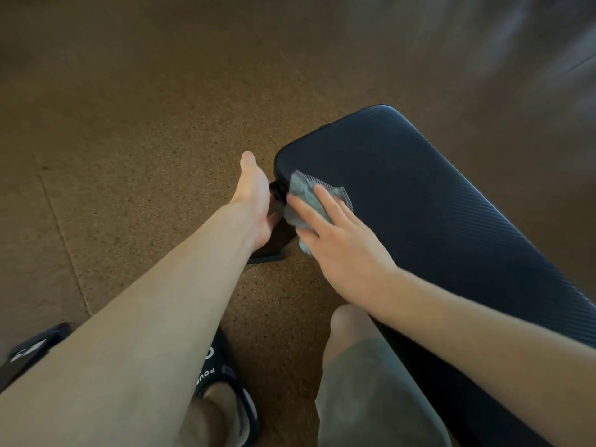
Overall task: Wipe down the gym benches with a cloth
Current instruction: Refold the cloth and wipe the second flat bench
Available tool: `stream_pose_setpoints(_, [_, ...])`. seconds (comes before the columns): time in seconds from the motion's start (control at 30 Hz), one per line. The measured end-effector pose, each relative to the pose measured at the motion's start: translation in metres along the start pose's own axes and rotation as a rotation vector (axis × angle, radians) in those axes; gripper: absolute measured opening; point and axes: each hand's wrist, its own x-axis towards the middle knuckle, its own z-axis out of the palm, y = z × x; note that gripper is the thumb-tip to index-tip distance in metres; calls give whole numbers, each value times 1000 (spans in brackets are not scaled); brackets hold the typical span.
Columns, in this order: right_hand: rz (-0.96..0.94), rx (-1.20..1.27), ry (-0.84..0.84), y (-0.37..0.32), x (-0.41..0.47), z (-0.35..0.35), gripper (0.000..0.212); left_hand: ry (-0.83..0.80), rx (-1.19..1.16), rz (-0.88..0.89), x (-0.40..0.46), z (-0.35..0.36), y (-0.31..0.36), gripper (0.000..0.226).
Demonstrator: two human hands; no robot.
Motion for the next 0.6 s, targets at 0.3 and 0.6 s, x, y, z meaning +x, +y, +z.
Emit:
stream_pose_setpoints(0.3, [189,167,78,16,105,-5,41,-15,-75,7,1,-5,3,66])
stream_pose_setpoints(0.6, [278,226,95,-12,54,0,57,-57,-88,29,6,-6,3,64])
